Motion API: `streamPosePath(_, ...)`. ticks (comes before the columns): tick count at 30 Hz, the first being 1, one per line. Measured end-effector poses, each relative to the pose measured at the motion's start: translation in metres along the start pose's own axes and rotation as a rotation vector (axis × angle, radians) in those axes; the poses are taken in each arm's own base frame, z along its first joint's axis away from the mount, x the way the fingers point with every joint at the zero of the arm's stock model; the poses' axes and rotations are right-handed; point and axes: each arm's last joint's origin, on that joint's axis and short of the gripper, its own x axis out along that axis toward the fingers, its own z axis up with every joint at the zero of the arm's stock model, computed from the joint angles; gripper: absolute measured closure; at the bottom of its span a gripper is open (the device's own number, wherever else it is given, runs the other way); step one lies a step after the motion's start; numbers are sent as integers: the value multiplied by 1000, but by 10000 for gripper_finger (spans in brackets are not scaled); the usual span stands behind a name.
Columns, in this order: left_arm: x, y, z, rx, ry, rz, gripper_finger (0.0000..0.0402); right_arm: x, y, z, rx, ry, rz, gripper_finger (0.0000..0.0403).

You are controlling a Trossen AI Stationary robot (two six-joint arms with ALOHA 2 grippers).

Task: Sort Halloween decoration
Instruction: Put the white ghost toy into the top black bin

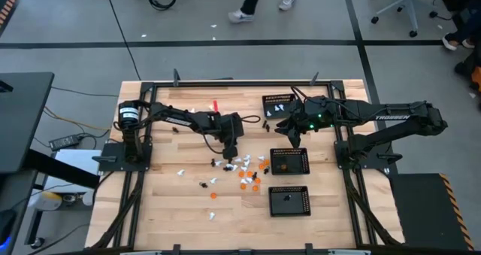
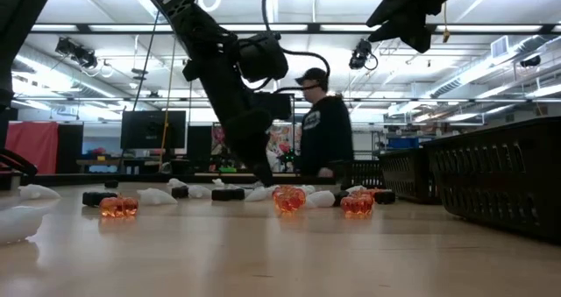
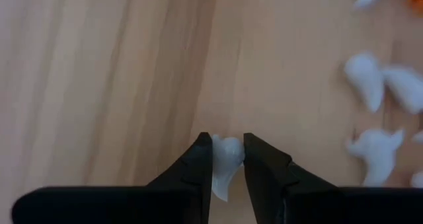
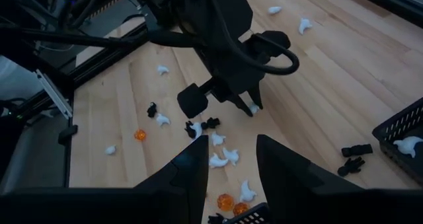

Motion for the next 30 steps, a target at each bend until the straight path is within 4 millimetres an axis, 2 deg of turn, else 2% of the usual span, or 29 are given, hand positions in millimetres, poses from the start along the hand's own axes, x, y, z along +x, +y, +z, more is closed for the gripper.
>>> streamPosePath(10, -7, 0, 18, -11, -72, -14, 323, -1, -1, -1, 0, 11, -6, 270)
streamPosePath(15, -18, 6, 45, -11, -224, -3, 323, -11, 0, 1, -2, 40, -46, 270)
streamPosePath(21, -24, 28, 80, -8, -391, 6, 322, -22, 5, 12, -7, 10, -45, 270)
streamPosePath(27, -8, 54, 125, -10, -480, 37, 322, -23, 5, 13, 9, 4, -44, 270)
streamPosePath(30, 9, 71, 143, -48, -478, 49, 322, -23, 7, 12, 28, 7, -37, 270)
